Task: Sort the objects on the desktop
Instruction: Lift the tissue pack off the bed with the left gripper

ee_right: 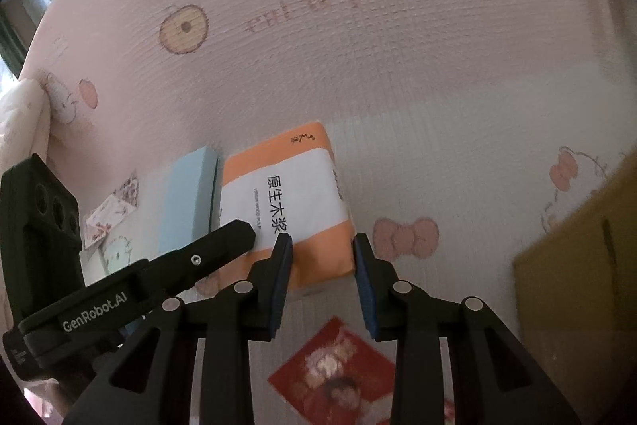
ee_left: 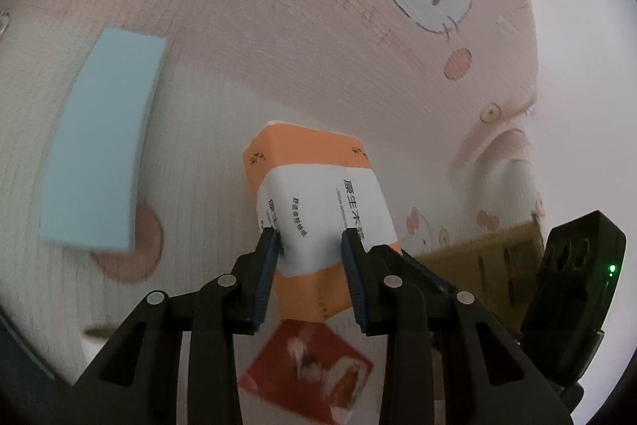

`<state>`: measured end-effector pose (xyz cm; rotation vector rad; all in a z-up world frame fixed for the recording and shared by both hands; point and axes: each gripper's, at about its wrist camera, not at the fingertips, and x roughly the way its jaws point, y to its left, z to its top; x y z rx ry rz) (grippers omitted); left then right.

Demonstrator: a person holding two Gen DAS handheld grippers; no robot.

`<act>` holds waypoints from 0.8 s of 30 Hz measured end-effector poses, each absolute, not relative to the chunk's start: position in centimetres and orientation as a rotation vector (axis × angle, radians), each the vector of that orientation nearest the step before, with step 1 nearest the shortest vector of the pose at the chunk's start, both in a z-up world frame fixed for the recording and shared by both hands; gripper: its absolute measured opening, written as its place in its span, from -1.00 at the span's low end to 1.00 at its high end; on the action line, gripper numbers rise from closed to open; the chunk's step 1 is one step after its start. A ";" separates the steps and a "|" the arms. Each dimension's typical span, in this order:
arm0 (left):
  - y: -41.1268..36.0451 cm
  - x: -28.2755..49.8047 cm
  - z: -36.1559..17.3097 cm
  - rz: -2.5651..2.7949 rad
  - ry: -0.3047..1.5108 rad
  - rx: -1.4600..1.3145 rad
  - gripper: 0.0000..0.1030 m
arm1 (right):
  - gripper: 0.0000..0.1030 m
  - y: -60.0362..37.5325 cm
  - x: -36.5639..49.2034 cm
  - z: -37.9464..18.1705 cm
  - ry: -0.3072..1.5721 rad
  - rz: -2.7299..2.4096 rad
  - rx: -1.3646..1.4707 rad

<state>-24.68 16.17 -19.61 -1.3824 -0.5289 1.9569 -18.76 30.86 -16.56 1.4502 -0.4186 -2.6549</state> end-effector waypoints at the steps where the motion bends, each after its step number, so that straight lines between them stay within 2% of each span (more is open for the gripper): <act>1: 15.7 -24.2 -19.6 1.953 -0.529 -1.387 -0.30 | -0.45 30.8 -18.1 -16.4 -0.410 -2.652 1.458; 13: 12.8 -15.9 -20.6 1.880 -0.448 -1.455 -0.30 | -0.45 29.9 -9.5 -17.2 -0.363 -2.603 1.560; 24: 12.1 -13.2 -21.5 1.924 -0.378 -1.495 -0.30 | -0.43 29.5 -6.3 -19.3 -0.353 -2.503 1.602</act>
